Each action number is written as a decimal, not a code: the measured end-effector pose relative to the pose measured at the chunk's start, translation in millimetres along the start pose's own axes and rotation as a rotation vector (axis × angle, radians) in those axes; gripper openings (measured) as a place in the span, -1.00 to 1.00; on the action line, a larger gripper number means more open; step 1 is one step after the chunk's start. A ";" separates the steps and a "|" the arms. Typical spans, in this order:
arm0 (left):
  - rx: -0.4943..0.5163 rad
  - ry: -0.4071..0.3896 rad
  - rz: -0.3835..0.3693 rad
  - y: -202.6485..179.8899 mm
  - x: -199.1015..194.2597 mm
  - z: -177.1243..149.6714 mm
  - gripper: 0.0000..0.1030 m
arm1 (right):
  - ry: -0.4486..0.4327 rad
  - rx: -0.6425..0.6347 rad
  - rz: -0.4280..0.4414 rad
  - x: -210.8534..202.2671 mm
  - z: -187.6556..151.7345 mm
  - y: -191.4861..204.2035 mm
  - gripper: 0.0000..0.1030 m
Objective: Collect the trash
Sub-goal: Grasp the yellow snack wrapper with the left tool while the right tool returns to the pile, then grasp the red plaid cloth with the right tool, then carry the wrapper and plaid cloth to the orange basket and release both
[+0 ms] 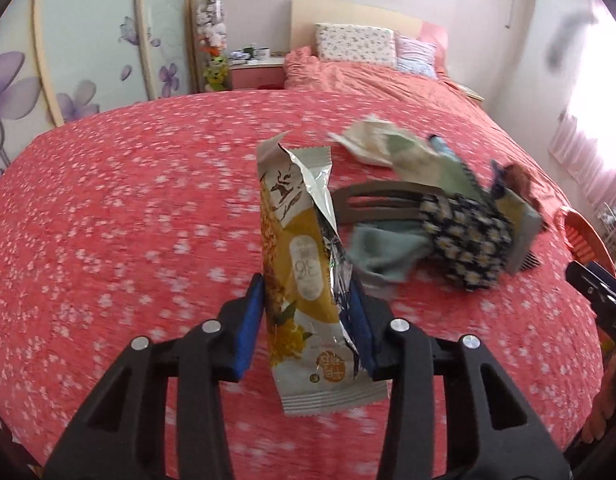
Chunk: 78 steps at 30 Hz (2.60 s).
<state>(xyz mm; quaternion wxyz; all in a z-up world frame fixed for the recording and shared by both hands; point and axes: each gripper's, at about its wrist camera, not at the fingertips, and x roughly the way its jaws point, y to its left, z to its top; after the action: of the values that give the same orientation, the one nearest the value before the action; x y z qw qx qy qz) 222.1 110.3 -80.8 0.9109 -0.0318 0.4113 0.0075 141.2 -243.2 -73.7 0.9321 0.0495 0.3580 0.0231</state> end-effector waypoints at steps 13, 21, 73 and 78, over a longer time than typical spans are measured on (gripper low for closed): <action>-0.020 0.044 0.058 27.1 36.6 12.3 -0.13 | -0.025 0.058 0.070 20.7 33.8 20.6 0.30; -0.036 0.041 0.047 30.9 38.6 11.6 -0.13 | 0.030 0.018 0.030 48.5 39.1 33.1 0.06; 0.267 -0.172 -0.351 -195.4 -108.0 30.8 -0.30 | -0.271 0.176 -0.026 -105.6 14.9 -119.9 -0.78; 0.313 -0.152 -0.405 -238.2 -99.7 27.4 -0.30 | -0.268 0.219 -0.051 -103.5 10.0 -148.3 -0.78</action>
<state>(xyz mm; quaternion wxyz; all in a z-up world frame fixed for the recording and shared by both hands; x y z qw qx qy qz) 186.2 -124.5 24.3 0.9160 0.0286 0.3230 -0.2364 72.2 -399.5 -13.6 0.9609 0.1440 0.2319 -0.0466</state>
